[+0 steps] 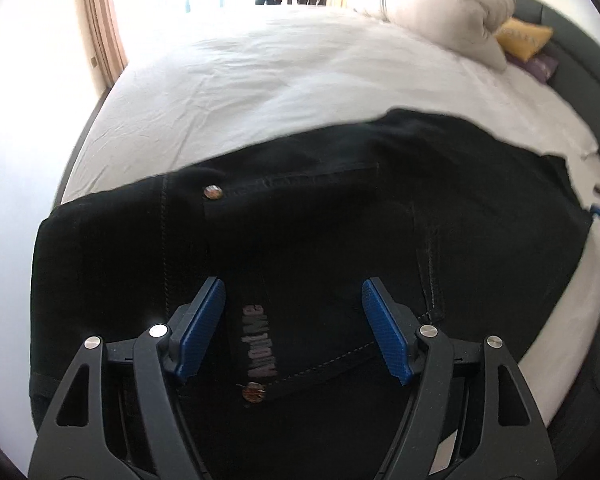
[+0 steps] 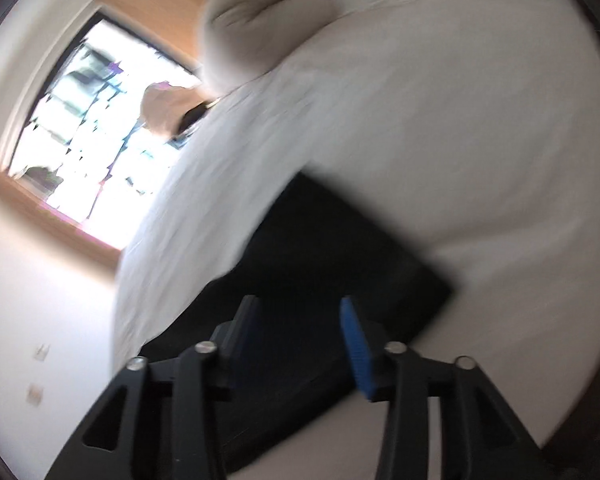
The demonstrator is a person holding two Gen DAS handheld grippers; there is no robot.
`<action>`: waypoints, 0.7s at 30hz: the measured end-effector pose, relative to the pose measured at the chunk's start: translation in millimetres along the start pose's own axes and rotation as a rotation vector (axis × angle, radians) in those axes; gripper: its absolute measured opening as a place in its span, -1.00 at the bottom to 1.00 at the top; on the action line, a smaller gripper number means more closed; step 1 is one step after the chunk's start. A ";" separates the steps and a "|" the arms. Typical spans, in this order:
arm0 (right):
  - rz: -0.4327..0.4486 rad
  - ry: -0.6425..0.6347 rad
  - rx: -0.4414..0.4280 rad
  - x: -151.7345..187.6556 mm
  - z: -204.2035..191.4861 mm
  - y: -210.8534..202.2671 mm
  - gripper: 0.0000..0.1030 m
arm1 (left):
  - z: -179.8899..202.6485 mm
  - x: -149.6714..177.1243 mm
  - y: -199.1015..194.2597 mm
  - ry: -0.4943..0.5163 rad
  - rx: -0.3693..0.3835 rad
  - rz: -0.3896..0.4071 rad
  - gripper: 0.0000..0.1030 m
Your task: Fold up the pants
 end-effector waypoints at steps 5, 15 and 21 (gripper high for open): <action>-0.040 0.105 0.100 2.6 42.0 12.8 -0.80 | -9.4 10.3 -0.5 -0.059 0.030 -0.007 0.42; 0.113 0.279 0.078 0.9 95.6 -49.2 -0.27 | 6.3 21.0 -37.4 -0.092 0.063 0.054 0.42; 0.038 0.377 0.001 11.0 93.9 -29.6 -0.27 | 37.2 6.6 -60.4 -0.056 0.149 0.110 0.42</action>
Point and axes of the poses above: each gripper's, at about its wrist camera, not at the fingertips, and y roughly the way its jaws point, z to its right, x to its underside, the point moved 3 cm from there along y, roughly the way its jaws point, and after that the axes turned 4 degrees about -z, right-handed, at the moved point
